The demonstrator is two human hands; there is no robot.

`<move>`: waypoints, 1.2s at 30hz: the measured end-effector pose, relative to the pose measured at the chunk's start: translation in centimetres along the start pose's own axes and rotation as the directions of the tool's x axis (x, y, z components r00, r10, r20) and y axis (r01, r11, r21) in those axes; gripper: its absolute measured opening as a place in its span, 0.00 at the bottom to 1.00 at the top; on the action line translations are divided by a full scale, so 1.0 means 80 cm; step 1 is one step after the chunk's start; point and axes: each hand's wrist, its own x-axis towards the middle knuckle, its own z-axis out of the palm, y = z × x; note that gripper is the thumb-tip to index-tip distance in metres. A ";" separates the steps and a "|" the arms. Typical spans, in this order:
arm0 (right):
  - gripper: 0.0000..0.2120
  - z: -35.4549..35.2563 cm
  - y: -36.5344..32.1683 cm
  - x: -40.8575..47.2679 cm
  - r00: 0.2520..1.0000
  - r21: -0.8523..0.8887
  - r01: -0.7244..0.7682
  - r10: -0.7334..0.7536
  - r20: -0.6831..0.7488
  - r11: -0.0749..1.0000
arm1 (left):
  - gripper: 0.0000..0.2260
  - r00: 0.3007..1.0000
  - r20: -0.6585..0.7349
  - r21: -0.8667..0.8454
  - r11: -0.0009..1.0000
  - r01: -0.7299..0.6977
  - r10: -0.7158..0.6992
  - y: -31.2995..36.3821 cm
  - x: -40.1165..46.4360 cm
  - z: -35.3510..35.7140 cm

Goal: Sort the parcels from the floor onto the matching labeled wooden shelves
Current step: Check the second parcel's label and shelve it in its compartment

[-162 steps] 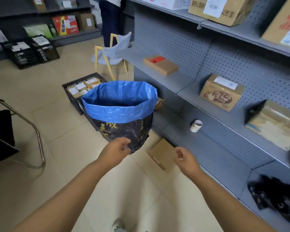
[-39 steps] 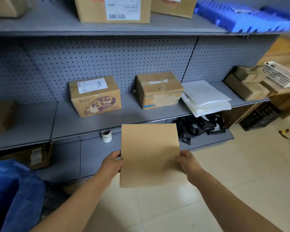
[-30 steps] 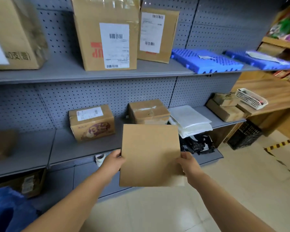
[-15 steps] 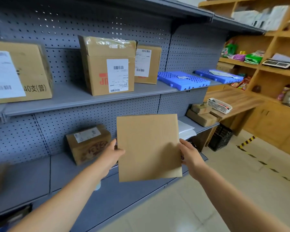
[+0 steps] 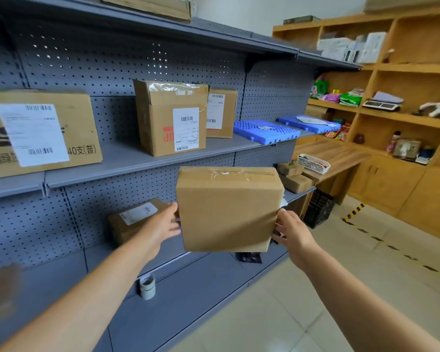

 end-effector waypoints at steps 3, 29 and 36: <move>0.14 -0.017 -0.012 -0.011 1.000 0.036 0.013 -0.012 -0.011 0.999 | 0.22 1.000 0.003 -0.014 1.000 -0.022 0.022 0.018 -0.015 0.014; 0.22 -0.123 -0.058 -0.058 0.999 0.090 0.027 -0.030 0.037 0.996 | 0.14 0.962 0.217 -0.010 0.985 -0.169 0.168 0.073 -0.071 0.080; 0.25 -0.135 -0.056 -0.060 0.990 0.013 -0.020 0.018 0.137 1.000 | 0.23 0.931 0.286 0.027 0.970 -0.243 0.225 0.067 -0.072 0.087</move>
